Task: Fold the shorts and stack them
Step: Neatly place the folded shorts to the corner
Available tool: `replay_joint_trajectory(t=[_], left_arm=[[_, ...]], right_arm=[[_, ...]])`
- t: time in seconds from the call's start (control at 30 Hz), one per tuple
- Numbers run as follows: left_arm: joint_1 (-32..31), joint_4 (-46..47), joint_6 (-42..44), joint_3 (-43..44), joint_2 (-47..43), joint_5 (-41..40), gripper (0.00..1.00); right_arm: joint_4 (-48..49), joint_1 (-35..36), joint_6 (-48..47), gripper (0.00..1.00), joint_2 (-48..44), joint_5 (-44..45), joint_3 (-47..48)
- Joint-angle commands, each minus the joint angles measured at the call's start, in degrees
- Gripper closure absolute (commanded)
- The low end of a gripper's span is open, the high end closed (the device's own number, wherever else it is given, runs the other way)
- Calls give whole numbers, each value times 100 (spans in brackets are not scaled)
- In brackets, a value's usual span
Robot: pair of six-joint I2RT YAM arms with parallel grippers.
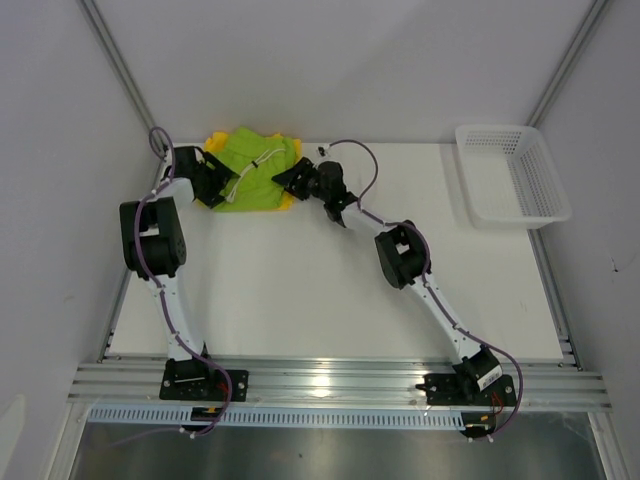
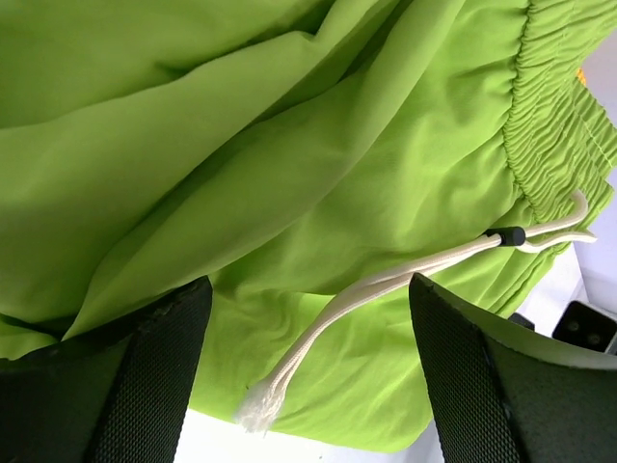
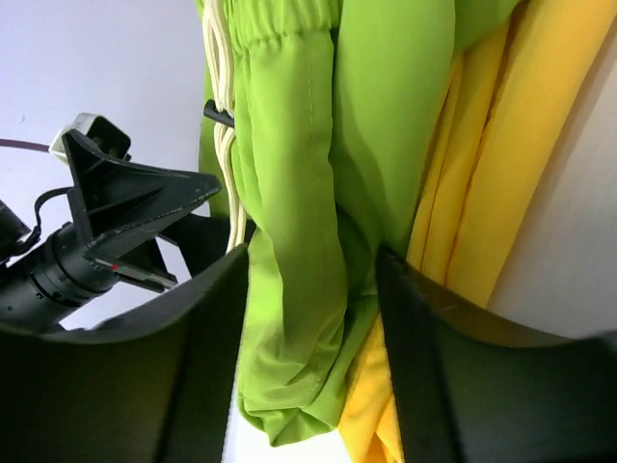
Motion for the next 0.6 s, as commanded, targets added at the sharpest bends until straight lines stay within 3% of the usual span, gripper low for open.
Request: replay_joint_trajectory(t=[0.0,0.17,0.2,0.3,0.43,0.57], left_arm=[[-69,26,197,-239,-219,25,14],[-192,-123,435,-318,-1203,-151,8],[-210,-140,435,-422,-1396,-256,1],[-333,-228,540,-642,-2170,-406,1],[-561,-273,699,-1281,-3391,-844,1],[-755,-150,927,-2153,-4884,-1267,1]], right_arm=[[-142,-166,-223,41,-78,36,161],[-265,-298,-706,22,-1034,-219,-216],[-352,-315,-933,19,-1211,-263,-295],[-781,-386,-1400,10,-2078,-325,-734],[-1363,-430,-2811,2,-3644,-106,-1919],[-1785,-377,-3536,0,-5358,587,-3588]])
